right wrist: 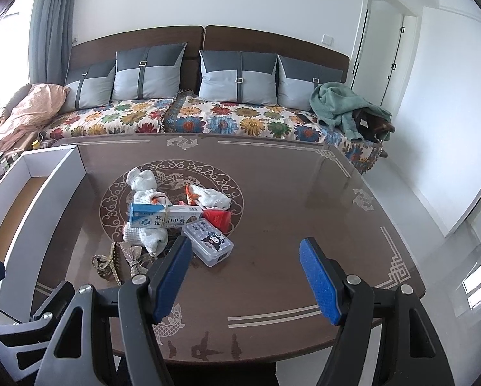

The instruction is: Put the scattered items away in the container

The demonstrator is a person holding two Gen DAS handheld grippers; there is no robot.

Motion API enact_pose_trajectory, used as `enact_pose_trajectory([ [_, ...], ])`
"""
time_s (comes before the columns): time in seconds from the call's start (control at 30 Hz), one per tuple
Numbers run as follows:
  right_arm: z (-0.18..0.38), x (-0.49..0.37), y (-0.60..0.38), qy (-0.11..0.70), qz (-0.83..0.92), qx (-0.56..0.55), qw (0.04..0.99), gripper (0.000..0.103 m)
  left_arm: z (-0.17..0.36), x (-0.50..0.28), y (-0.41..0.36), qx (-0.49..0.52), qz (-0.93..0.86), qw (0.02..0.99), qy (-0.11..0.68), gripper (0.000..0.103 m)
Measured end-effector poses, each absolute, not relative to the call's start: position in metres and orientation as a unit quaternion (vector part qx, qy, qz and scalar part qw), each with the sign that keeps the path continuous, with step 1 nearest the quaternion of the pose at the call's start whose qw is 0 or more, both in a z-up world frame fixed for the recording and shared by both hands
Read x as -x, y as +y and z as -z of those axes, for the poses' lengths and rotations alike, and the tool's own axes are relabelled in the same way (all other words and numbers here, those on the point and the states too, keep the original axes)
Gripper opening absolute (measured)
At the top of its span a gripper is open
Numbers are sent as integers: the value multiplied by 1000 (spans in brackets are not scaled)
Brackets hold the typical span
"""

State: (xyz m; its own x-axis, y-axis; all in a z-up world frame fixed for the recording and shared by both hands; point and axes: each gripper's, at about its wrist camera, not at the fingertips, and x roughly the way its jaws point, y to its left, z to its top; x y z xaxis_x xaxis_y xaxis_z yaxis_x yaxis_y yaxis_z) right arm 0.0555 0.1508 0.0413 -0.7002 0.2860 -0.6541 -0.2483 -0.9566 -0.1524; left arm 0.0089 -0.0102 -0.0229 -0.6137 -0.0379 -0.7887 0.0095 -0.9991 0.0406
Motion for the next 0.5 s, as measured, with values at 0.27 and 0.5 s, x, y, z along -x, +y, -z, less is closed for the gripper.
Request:
enact_pose_trajectory([
  [0.27, -41, -52, 151, -30, -920, 362, 149, 71, 25, -6, -10, -445, 895, 11, -15, 103],
  [0.5, -41, -51, 152, -29, -919, 364, 149, 71, 27, -5, -8, -448, 894, 9, -16, 103],
])
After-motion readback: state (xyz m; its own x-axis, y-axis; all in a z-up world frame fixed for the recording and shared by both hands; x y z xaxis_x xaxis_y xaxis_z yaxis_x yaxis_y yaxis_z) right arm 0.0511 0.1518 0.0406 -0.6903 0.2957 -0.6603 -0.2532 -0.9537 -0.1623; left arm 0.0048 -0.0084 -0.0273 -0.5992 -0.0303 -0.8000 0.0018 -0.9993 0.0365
